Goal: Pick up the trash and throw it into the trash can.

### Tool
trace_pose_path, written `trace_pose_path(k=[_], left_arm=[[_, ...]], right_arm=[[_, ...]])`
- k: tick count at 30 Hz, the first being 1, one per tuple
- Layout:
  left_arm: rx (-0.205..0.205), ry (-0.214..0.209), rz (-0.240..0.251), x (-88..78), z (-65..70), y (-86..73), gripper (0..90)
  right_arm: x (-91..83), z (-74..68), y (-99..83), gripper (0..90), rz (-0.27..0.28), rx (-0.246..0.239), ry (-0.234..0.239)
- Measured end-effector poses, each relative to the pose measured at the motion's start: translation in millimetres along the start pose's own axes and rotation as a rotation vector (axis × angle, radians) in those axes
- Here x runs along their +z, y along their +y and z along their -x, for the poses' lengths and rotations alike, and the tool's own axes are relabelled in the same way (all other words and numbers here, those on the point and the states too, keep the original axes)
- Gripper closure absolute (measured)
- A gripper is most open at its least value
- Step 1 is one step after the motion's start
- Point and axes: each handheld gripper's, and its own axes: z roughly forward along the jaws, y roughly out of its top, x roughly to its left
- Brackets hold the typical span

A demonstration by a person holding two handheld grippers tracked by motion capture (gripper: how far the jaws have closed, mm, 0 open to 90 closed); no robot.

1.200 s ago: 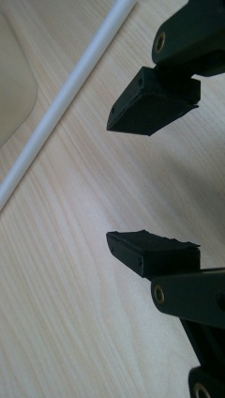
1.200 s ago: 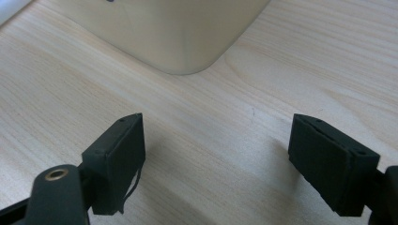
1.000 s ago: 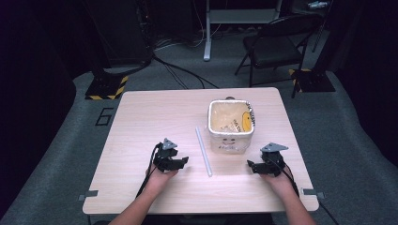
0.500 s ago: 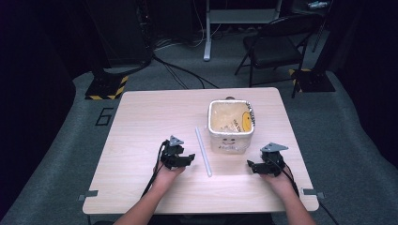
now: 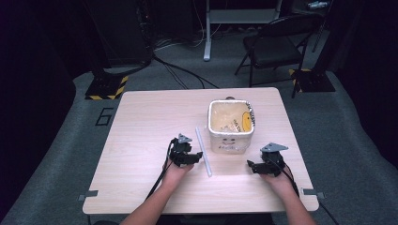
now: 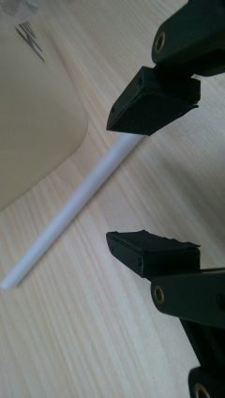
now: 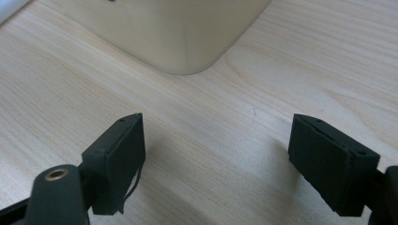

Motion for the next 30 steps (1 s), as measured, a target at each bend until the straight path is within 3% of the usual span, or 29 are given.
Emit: trace_pose_path(k=[2,11,17,25,30], left_arm=[[0.019,0.006,-0.010,4.2,3.9,1.5,39.3],[0.008,0.021,-0.005,15.7,9.9,2.6,38.1],[0.037,0.047,-0.016,19.9,12.7,1.8,40.4],[0.112,0.092,-0.048,16.2,10.2,2.2,56.8],[0.112,0.102,-0.059,13.8,4.9,3.0,64.2]], right_arm=[[0.0,0.0,0.0,18.5,0.000,0.000,0.000],[0.1,-0.2,0.1,18.5,0.000,-0.002,0.000],[0.1,-0.3,0.1,18.5,0.000,-0.003,0.001],[0.1,-0.3,0.1,18.5,0.000,-0.003,0.001],[0.1,-0.3,0.1,18.5,0.001,-0.003,0.001]])
